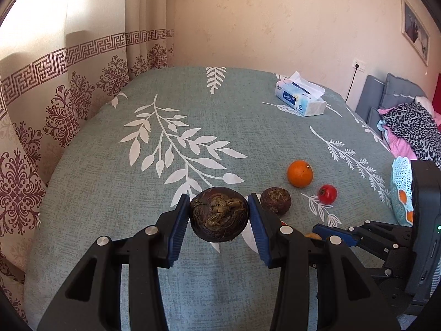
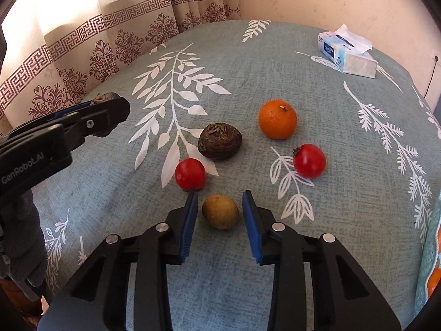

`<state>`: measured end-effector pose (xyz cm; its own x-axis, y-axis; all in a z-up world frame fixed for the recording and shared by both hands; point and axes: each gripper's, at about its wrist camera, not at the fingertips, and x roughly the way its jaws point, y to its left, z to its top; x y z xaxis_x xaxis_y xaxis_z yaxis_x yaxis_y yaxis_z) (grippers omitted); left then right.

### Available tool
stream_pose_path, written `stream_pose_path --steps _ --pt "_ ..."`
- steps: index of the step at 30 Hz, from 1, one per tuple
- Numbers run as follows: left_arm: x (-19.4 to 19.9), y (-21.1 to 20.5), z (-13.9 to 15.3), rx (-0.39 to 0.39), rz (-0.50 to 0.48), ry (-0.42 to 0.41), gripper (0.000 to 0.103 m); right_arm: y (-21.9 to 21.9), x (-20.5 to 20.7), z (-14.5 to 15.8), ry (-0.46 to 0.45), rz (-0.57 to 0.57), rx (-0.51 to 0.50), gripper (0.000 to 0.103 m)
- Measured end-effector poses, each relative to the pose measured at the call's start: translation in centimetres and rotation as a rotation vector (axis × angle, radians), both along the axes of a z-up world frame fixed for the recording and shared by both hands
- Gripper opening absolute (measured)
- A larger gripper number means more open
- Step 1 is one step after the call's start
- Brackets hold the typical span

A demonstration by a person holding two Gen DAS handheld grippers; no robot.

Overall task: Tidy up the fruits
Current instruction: 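Grasp a brown kiwi with the right tool while the left tool holds the brown fruit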

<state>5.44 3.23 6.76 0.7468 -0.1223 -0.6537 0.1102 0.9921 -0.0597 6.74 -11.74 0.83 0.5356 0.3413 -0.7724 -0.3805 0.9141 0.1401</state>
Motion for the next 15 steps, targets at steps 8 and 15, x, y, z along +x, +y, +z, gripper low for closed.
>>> stream_pose_path --steps 8,15 --pt "0.0 -0.2 -0.1 0.004 -0.005 -0.002 0.044 -0.8 -1.0 0.7 -0.02 -0.014 0.017 0.028" --pt "-0.5 -0.6 0.1 0.005 -0.019 -0.013 0.044 -4.3 -2.5 2.9 -0.065 -0.093 0.067 0.027"
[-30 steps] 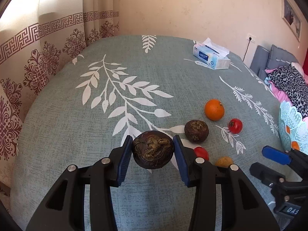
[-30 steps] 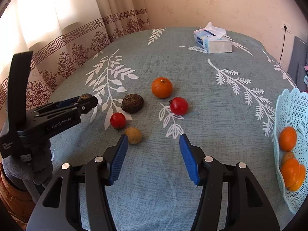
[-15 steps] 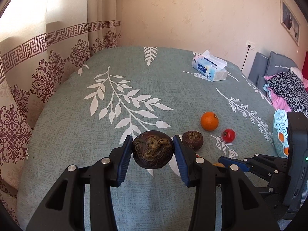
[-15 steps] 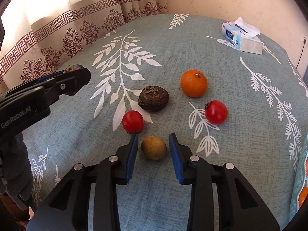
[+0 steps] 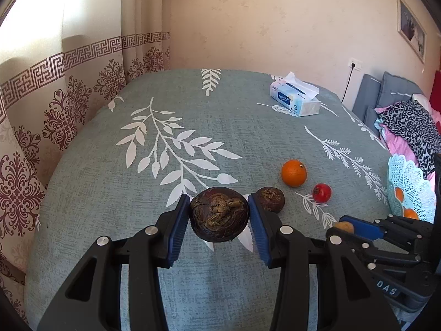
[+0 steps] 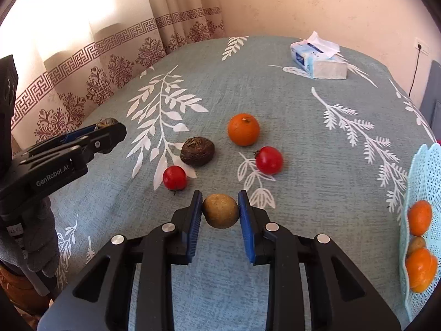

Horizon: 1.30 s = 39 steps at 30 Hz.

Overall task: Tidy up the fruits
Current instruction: 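Grasp a brown kiwi with the right tool while the left tool holds the brown fruit, then carry the brown fruit into the blue basket with the left tool while the right tool drops the kiwi inside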

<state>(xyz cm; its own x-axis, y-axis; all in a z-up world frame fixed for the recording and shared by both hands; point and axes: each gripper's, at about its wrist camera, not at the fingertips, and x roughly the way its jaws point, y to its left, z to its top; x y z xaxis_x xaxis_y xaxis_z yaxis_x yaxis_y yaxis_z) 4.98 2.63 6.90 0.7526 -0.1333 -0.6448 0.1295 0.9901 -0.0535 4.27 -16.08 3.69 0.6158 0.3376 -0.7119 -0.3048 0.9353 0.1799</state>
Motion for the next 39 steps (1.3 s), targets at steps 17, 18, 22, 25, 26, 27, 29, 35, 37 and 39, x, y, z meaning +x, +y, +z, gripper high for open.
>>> stream_pose_path --steps 17,18,22,25,26,27,29,35,37,39 --pt "-1.5 -3.0 -0.2 0.006 -0.062 0.013 0.044 -12.6 -5.3 3.4 -0.11 -0.301 0.048 0.027" --pt "-1.6 -3.3 -0.1 0.009 -0.067 0.011 0.044 -13.5 -5.7 3.4 -0.113 -0.323 0.047 0.027" --pt "-2.0 -4.5 0.5 0.023 -0.092 -0.002 0.044 -16.9 -6.8 3.0 -0.113 -0.405 0.055 0.027" --pt "-2.3 -5.6 0.8 0.034 -0.111 -0.008 0.044 -18.9 -7.5 2.7 -0.111 -0.454 0.069 0.027" --pt "-2.4 -5.9 0.9 0.036 -0.116 -0.008 0.044 -19.5 -7.7 2.6 -0.11 -0.468 0.075 0.027" --pt "-2.4 -6.2 0.9 0.038 -0.121 -0.007 0.044 -20.1 -7.9 2.4 -0.11 -0.481 0.077 0.027" --pt "-2.5 -6.9 0.8 0.039 -0.131 0.0 0.044 -21.0 -8.3 2.2 -0.11 -0.502 0.081 0.027" --pt "-2.7 -9.1 0.2 0.064 -0.165 0.016 0.044 -23.5 -8.9 1.4 -0.107 -0.558 0.118 0.031" --pt "-2.8 -9.9 0.3 0.072 -0.18 0.011 0.044 -24.1 -9.0 1.2 -0.106 -0.571 0.13 0.04" --pt "-3.1 -10.8 0.5 0.079 -0.199 0.005 0.044 -24.5 -9.2 1.1 -0.11 -0.581 0.134 0.04"
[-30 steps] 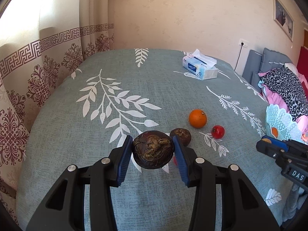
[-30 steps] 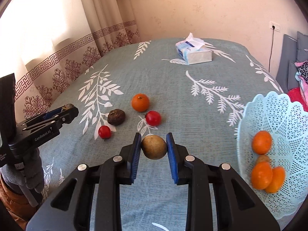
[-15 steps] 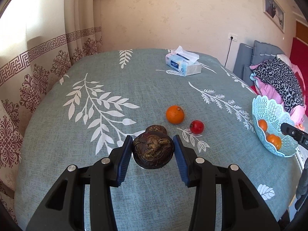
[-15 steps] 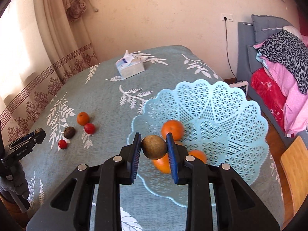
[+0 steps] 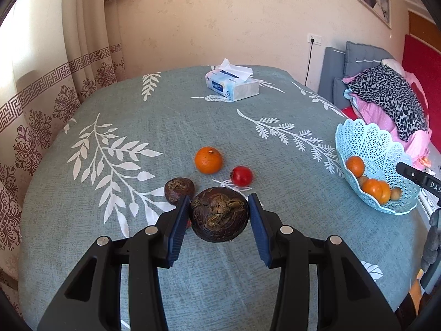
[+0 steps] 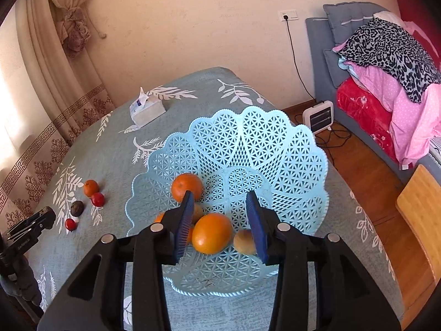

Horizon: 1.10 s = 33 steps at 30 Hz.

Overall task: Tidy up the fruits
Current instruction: 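Carry the brown fruit into the blue basket with the left tool while the right tool drops the kiwi inside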

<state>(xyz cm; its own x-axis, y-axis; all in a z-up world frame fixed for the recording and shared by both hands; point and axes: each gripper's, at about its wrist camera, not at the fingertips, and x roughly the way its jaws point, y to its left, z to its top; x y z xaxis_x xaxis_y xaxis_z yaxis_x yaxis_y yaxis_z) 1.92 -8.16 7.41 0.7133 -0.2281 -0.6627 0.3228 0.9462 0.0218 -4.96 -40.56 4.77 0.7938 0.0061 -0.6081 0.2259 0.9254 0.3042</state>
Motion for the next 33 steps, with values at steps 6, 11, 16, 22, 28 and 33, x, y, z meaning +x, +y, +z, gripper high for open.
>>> stream_pose_path --steps 6,11,16,22,28,33 --pt "-0.5 -3.1 0.3 0.016 -0.067 -0.013 0.044 -1.0 -1.1 0.6 -0.05 -0.045 -0.017 0.04" --pt "-0.9 -6.3 0.5 0.025 -0.14 -0.019 0.044 -2.2 -2.6 1.6 -0.116 -0.116 -0.033 0.04" --pt "-1.3 -9.7 0.8 0.023 -0.222 -0.027 0.044 -3.2 -3.7 2.0 -0.152 -0.173 -0.033 0.04" --pt "-1.2 -13.3 0.5 0.014 -0.303 -0.023 0.044 -3.9 -4.0 1.7 -0.16 -0.204 -0.028 0.04" --pt "-0.8 -16.4 0.2 0.012 -0.36 -0.008 0.044 -4.0 -4.1 1.5 -0.158 -0.203 -0.029 0.041" --pt "-0.6 -18.3 -0.1 -0.001 -0.399 0.009 0.044 -4.0 -3.9 1.1 -0.154 -0.197 -0.024 0.041"
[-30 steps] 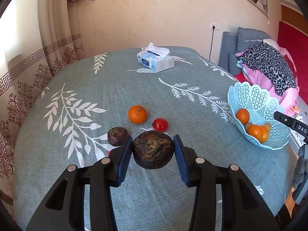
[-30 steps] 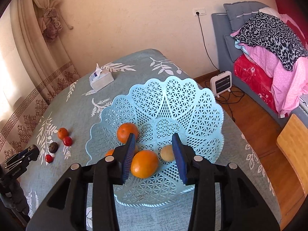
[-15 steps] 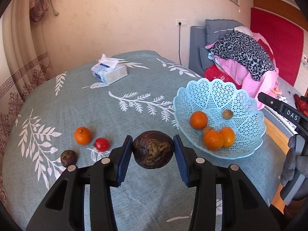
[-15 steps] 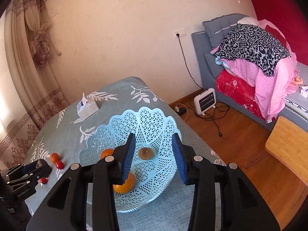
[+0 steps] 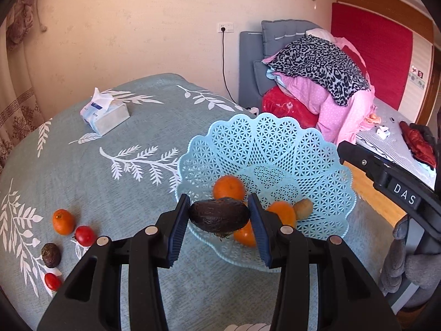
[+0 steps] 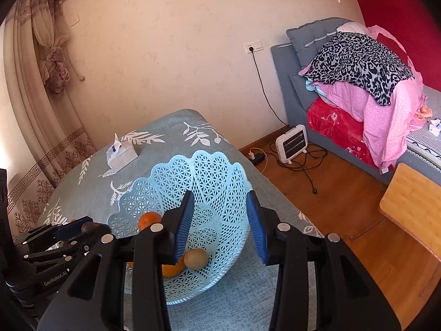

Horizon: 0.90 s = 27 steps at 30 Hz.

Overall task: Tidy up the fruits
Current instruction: 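Carry the brown fruit into the blue basket with the left tool while the right tool drops the kiwi inside, then move both tools back from the basket toward the remaining fruits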

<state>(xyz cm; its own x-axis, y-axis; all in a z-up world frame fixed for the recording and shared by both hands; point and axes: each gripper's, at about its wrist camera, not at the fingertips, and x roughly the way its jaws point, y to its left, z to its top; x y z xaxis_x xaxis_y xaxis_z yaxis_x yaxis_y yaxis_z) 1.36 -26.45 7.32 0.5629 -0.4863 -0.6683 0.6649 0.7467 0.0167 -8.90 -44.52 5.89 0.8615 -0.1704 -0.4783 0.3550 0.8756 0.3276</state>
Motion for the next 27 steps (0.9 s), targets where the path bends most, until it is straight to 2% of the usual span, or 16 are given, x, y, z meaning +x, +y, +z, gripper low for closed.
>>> stream_pose_path --steps 5,7,10,14,16,18,27 --pt "0.1 -1.4 0.1 -0.026 -0.03 0.019 0.045 0.1 0.2 -0.3 0.007 0.004 0.004 0.041" --pt "0.0 -1.7 0.4 -0.041 -0.046 0.015 0.057 0.2 0.3 -0.4 0.009 0.005 0.006 0.041" --pt "0.0 -1.4 1.0 -0.069 -0.052 0.014 0.061 0.2 0.3 -0.4 0.009 0.004 0.007 0.041" --pt "0.6 -0.1 1.5 -0.077 -0.005 0.007 0.063 0.2 0.3 -0.4 0.01 0.007 0.007 0.041" --pt "1.0 0.7 1.7 -0.082 0.026 0.006 0.07 0.3 0.3 -0.3 0.012 0.01 0.003 0.041" --pt "1.4 1.5 1.8 -0.089 0.05 0.002 0.07 0.5 0.3 -0.2 0.012 0.013 0.001 0.041" --pt "1.4 4.0 2.9 -0.094 0.097 -0.036 0.078 1.3 0.5 0.0 0.016 0.025 -0.009 0.041"
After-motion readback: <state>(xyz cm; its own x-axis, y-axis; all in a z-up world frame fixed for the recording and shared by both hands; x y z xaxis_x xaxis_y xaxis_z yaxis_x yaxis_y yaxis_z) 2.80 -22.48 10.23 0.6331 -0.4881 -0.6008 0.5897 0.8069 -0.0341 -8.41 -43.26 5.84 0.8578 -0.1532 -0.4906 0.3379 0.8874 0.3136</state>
